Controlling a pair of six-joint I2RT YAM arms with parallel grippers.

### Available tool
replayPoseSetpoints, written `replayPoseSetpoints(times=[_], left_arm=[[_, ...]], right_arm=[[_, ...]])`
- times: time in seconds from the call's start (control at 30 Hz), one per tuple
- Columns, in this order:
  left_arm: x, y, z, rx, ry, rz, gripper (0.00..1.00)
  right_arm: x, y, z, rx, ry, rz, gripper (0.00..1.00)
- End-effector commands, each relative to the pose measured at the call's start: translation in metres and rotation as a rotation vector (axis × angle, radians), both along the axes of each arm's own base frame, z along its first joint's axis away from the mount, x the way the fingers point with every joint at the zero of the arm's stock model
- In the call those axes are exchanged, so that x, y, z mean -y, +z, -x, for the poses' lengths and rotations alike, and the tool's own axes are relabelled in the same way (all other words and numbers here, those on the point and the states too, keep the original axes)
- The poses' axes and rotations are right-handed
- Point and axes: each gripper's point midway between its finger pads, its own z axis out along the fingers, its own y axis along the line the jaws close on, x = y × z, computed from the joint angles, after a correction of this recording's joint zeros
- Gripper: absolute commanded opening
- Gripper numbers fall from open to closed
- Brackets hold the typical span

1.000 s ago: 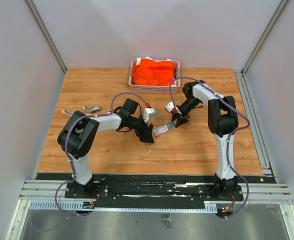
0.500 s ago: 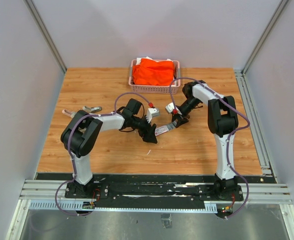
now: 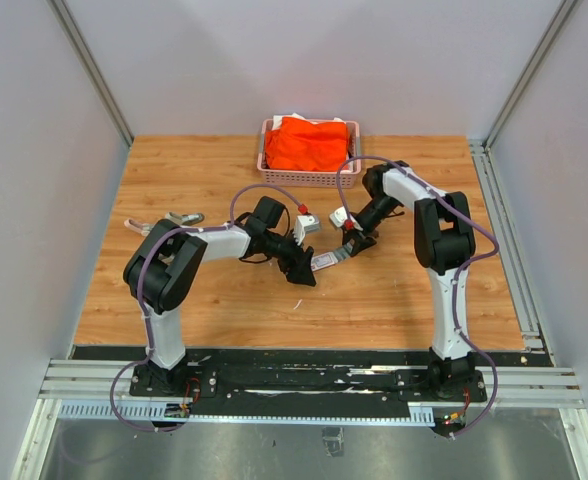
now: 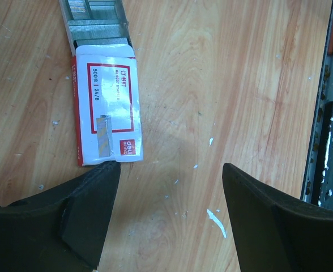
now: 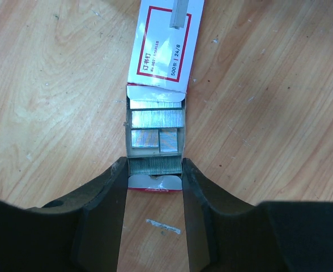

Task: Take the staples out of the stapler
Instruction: Close the staple box at the center of the board.

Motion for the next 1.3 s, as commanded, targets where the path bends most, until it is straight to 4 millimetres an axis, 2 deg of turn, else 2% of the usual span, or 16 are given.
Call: replayPoseSetpoints(times=[0.0, 0.23, 0.47, 0.97, 1.27], left_arm=[[-0.009, -0.027, 0.012, -0.059, 0.011, -0.086, 0.79], [-0.009, -0.026, 0.014, -0.054, 0.006, -0.089, 0.79], [-0.009, -0.026, 0.018, -0.051, -0.003, -0.089, 0.79], [-0.007, -0.030, 0.018, -0.038, -0.003, -0.114, 0.79], [-0.009, -0.038, 0.013, -0.049, 0.017, -0.148, 0.79]], right_arm=[[-0.007, 0.002, 0.004, -0.011, 0.014, 0.023, 0.38], [-0.005, -0.001, 0.001, -0.025, -0.019, 0.049, 0.38], [0.001, -0.009, -0.011, -0.007, -0.064, 0.109, 0.37], [0.002, -0.010, -0.012, -0.017, -0.078, 0.124, 0.37], [-0.005, -0.005, -0.002, -0.032, -0.049, 0.077, 0.37]])
